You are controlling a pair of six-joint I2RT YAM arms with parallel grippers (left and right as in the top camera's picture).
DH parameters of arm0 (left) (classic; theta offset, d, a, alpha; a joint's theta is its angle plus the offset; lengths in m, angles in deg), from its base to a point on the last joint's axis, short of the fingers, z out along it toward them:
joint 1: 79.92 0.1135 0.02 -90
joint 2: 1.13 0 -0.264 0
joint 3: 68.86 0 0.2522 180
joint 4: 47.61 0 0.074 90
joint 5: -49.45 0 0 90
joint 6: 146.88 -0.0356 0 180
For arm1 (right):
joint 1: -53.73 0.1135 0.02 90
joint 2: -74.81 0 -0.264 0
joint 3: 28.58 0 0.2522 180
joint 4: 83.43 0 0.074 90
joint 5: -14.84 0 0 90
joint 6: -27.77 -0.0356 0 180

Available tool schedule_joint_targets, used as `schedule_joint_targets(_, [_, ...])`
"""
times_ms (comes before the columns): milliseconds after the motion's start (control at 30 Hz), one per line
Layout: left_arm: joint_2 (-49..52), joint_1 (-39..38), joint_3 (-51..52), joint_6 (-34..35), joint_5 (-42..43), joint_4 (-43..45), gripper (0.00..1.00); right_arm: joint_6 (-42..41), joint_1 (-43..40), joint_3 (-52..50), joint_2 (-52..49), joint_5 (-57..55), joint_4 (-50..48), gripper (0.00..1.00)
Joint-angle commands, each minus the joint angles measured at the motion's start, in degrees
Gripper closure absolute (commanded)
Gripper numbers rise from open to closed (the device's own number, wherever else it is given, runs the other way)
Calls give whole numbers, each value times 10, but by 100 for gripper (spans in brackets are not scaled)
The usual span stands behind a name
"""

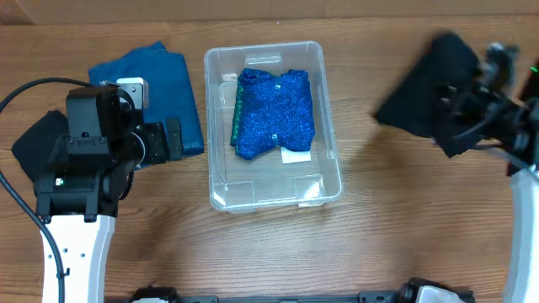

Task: Pack container
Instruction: 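Place the black cloth with the right gripper in the bin's near half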

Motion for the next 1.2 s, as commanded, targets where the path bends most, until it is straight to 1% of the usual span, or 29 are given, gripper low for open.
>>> schedule_joint_targets(0, [-1,0,-15,-11,0,2,0,159,179,44,10,-32,10,96])
schedule_joint_targets(67, [-1,0,-15,-11,0,-2,0,266,322,43,-16,-141,11,96])
schedule_joint_targets(133, [-1,0,-15,-11,0,-8,0,365,410,43,-63,-194,12,96])
schedule_joint_targets(167, [-1,0,-15,-11,0,-9,0,419,438,43,-92,-213,16,96])
schedule_joint_targets(200, [-1,0,-15,-11,0,-10,0,451,455,43,-118,-229,19,96])
schedule_joint_targets(300, [-1,0,-15,-11,0,-10,0,501,474,43,-220,-246,30,96])
schedule_joint_targets(333, [-1,0,-15,-11,0,-10,0,525,475,43,-259,-244,59,96])
schedule_joint_targets(400, [-1,0,-15,-11,0,-10,0,568,483,43,-296,-240,113,96])
schedule_joint_targets(467, [-1,0,-15,-11,0,-10,0,599,491,42,-316,-240,146,96])
schedule_joint_targets(600, [-1,0,-15,-11,0,-10,0,608,491,42,-317,-238,142,96])
schedule_joint_targets(633, [-1,0,-15,-11,0,-10,0,601,491,42,-317,-253,127,96])
schedule_joint_targets(667, [-1,0,-15,-11,0,-10,0,565,491,42,-317,-292,93,78])
schedule_joint_targets(700, [-1,0,-15,-11,0,-10,0,504,491,42,-317,-358,47,0])
schedule_joint_targets(733, [-1,0,-15,-11,1,-11,0,380,491,42,-317,-495,-29,0])
schedule_joint_targets(767, [-1,0,-15,-11,0,-11,0,332,491,45,-316,-558,-57,0])
schedule_joint_targets(833, [-1,0,-15,-11,0,-14,0,292,495,56,-307,-626,-68,0])
schedule_joint_targets(933, [-1,0,-15,-11,0,-14,0,236,490,59,-248,-633,-79,0])
schedule_joint_targets(967, [-1,0,-15,-11,0,-14,0,202,480,59,-220,-632,-85,0])
schedule_joint_targets(1000, [-1,0,-15,-11,0,-14,0,141,462,59,-187,-632,-92,0])
schedule_joint_targets(1033, [-1,0,-15,-11,0,-14,0,39,417,59,-136,-631,-94,0])
schedule_joint_targets(1067, [-1,0,-15,-11,0,-14,0,-8,379,59,-108,-612,-90,0])
schedule_joint_targets(1100, [-1,0,-15,-11,0,-14,0,-31,318,59,-81,-563,-85,0])
schedule_joint_targets(1167, [-1,0,-15,-11,0,-14,0,-64,211,59,-66,-499,-73,0])
